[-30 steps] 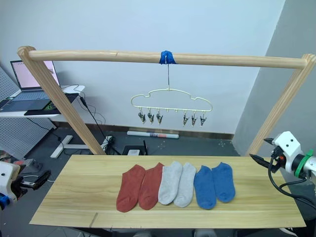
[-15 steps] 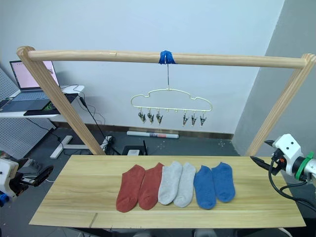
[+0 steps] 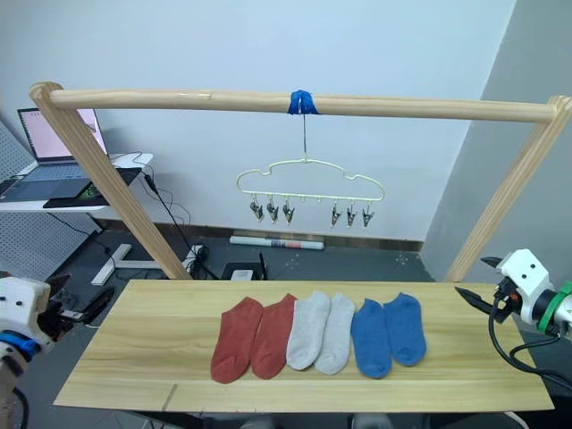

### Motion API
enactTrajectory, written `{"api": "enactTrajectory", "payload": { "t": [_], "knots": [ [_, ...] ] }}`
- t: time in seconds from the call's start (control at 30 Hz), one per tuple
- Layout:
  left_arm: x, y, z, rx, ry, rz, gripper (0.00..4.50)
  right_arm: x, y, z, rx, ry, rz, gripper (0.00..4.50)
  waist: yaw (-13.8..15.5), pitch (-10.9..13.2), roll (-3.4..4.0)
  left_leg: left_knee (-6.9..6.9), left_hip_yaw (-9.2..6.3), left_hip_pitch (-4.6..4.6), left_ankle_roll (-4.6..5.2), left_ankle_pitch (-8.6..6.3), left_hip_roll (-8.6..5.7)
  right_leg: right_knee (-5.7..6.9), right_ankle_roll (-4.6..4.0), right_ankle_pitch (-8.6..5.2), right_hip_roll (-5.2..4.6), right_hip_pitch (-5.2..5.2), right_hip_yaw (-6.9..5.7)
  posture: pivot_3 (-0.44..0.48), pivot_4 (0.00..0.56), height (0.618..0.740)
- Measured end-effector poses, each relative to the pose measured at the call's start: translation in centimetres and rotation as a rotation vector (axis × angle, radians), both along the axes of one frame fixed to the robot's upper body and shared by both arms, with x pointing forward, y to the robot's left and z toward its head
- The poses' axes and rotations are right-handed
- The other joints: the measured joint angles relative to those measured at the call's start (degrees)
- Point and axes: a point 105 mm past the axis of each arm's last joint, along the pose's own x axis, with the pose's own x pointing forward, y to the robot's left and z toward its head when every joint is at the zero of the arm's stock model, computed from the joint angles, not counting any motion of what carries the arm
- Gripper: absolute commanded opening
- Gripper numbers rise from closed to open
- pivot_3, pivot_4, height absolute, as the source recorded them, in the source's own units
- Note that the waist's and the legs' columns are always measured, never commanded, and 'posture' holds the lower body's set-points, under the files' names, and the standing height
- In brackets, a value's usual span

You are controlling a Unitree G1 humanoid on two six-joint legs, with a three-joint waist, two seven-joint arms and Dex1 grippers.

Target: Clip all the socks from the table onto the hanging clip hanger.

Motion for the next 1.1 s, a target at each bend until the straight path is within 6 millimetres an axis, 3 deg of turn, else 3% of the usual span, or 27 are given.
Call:
{"api": "enactTrajectory", "payload": {
  "t": [0.17, 0.27, 0.43, 0.53, 0.7, 0.87, 1.1],
  "knots": [
    [2.8, -4.1, 0.3, -0.084, -0.055, -0.059, 4.46, -0.5, 2.5, 1.1, 0.044, -0.053, 0.045, 4.50, -0.73, 0.64, -0.16, 0.03, -0.02, -0.07, 0.00, 0.00, 0.00, -0.03, 0.05, 0.03, 0.01, -0.02, 0.01, -0.173, 0.092, 0.733],
    [4.2, -6.3, 1.6, -0.103, -0.100, -0.114, 4.46, -1.1, 4.7, 2.1, 0.091, -0.076, 0.099, 4.50, -1.58, 1.69, -0.22, 0.03, -0.02, -0.10, 0.00, 0.00, 0.00, -0.02, 0.07, 0.05, 0.01, -0.03, 0.03, -0.202, 0.120, 0.733],
    [7.0, -10.4, 5.1, -0.120, -0.251, -0.194, 4.46, -2.0, 12.3, 5.7, 0.179, -0.192, 0.349, 4.50, -3.35, 3.45, -0.33, 0.05, -0.04, -0.15, 0.00, 0.00, 0.00, -0.05, 0.44, 0.27, 0.02, -0.06, 0.05, -0.216, 0.146, 0.733],
    [7.7, -11.9, 5.8, -0.145, -0.286, -0.217, 4.46, -2.4, 15.3, 7.1, 0.226, -0.224, 0.439, 4.50, -4.38, 4.05, -0.41, 0.02, -0.06, -0.23, 0.00, 0.00, 0.00, -0.19, 0.44, 0.29, 0.02, -0.08, 0.04, -0.211, 0.164, 0.733],
    [8.6, -13.2, 6.4, -0.214, -0.317, -0.220, 3.27, -1.6, 18.1, 7.9, 0.301, -0.239, 0.483, 4.50, -4.60, 5.82, -0.63, 0.02, -0.15, -0.37, 0.01, -0.01, -0.02, -0.24, 0.20, 0.43, 0.02, -0.18, 0.01, -0.214, 0.189, 0.733],
    [9.2, -13.9, 6.0, -0.262, -0.310, -0.231, 1.76, -1.4, 19.1, 8.1, 0.319, -0.229, 0.501, 4.50, -4.51, 6.66, -0.49, 0.08, -0.26, -1.15, 0.01, 0.00, -0.05, -0.22, 0.15, 0.48, 0.01, -0.86, -0.05, -0.236, 0.210, 0.733],
    [10.0, -14.7, 5.3, -0.270, -0.301, -0.230, 1.76, -1.6, 20.4, 9.6, 0.345, -0.252, 0.535, 4.50, -4.59, 8.10, -0.40, 0.07, -0.35, -1.21, 0.01, 0.00, -0.06, -0.18, 0.13, 0.48, 0.01, -0.94, -0.11, -0.256, 0.225, 0.733]
  ]
}}
